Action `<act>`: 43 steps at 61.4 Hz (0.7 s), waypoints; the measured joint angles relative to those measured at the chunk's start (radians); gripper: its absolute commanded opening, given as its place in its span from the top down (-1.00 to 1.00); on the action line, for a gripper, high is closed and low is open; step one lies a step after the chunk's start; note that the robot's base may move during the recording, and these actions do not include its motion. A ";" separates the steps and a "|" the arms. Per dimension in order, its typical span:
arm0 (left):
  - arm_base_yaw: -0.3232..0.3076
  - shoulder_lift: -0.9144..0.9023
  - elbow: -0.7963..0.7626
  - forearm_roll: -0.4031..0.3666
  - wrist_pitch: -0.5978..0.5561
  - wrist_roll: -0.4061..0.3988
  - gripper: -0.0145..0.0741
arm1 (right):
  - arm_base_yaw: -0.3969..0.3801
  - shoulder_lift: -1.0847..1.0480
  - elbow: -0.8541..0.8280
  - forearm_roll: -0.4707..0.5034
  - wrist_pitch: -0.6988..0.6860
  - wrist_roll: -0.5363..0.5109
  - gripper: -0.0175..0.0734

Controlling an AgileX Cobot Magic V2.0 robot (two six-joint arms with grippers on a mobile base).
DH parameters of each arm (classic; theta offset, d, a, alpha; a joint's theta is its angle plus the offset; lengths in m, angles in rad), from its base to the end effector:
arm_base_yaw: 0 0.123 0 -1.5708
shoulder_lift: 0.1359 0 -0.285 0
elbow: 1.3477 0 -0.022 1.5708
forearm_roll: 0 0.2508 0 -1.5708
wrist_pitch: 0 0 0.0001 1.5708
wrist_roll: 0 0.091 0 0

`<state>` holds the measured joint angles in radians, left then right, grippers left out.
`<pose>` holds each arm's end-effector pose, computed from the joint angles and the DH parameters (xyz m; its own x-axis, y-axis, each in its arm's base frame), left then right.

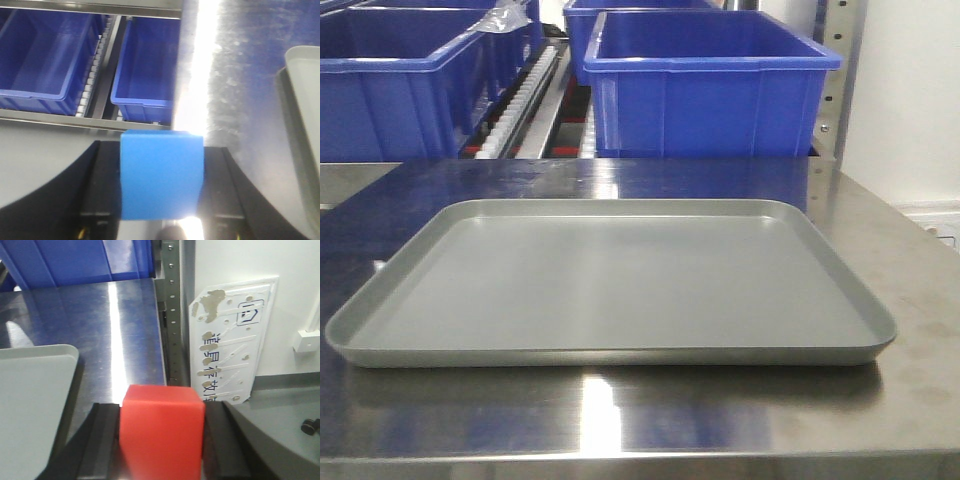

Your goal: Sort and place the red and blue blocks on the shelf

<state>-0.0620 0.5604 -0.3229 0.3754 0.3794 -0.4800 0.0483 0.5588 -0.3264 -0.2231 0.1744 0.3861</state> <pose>0.1120 0.0055 0.2463 -0.4719 -0.0985 -0.8761 -0.1189 0.9918 -0.0474 0.1188 0.0022 0.2626 -0.3075 0.1507 -0.9395 0.0397 0.9885 0.1456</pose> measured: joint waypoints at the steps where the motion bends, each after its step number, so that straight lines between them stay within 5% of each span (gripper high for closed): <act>1: 0.000 0.000 0.000 0.000 0.000 0.000 0.39 | 0.000 0.000 0.000 0.000 0.000 0.000 0.51; 43: 0.000 0.000 0.000 0.000 0.000 0.000 0.39 | 0.000 0.000 0.000 0.000 0.000 0.000 0.51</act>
<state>-0.0620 0.5604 -0.3229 0.3754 0.3794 -0.4800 0.0483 0.5588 -0.3264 -0.2231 0.1744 0.3861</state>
